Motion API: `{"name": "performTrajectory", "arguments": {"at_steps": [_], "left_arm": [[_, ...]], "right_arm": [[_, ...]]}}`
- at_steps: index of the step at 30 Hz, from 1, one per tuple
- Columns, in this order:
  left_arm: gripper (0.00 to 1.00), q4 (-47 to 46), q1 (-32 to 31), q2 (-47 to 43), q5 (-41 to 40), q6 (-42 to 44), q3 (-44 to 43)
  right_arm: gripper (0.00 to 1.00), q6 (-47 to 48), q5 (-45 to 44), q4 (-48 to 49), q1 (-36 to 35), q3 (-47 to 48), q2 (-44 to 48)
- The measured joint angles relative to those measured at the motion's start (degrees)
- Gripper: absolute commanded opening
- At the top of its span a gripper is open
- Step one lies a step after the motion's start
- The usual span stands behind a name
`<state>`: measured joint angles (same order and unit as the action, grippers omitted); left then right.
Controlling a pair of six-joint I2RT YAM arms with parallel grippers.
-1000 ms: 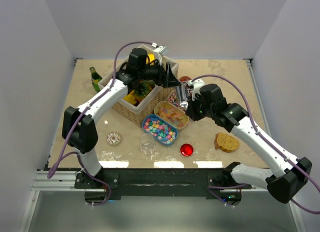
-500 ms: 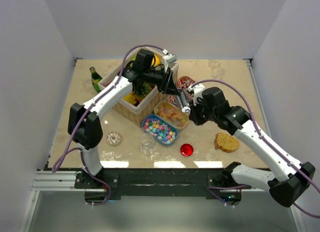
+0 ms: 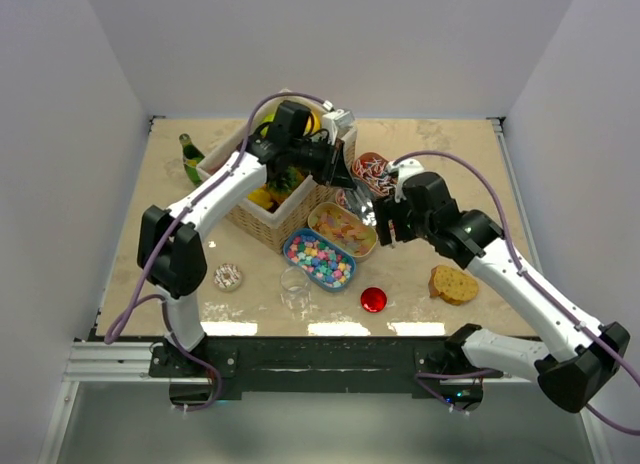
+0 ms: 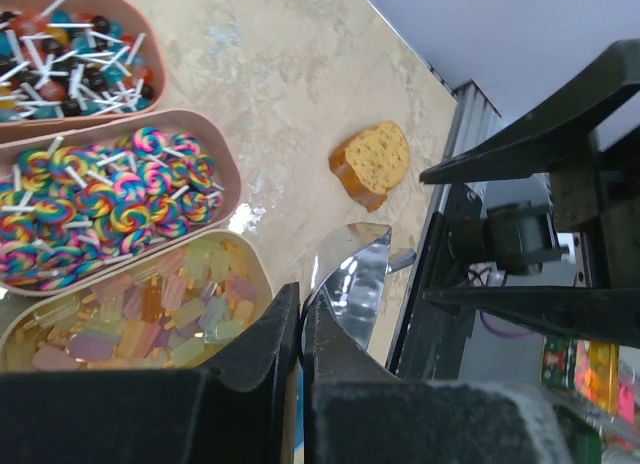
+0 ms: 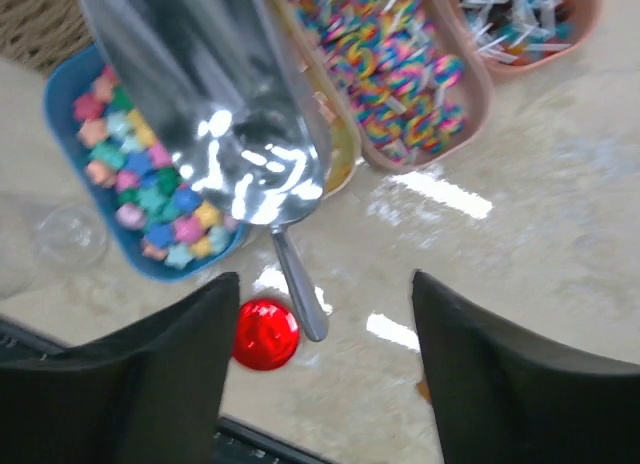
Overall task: Pack the candies
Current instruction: Adjust the spatula.
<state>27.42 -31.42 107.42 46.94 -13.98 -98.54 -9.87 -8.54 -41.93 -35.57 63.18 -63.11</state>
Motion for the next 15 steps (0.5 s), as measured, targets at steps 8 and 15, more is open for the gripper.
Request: {"name": "performTrajectory", "arguments": {"at_steps": [8, 15], "left_arm": [[0.0, -4.57, 1.09, -3.82, -10.93, -12.87, 0.02], [0.0, -12.46, 3.89, -8.11, -16.55, -29.79, 1.55]], "right_arm": [[0.98, -12.72, -16.68, 5.97, 0.59, 4.7, 2.82], [0.97, -23.78, -21.49, 8.04, 3.04, 14.45, 0.83]]}}
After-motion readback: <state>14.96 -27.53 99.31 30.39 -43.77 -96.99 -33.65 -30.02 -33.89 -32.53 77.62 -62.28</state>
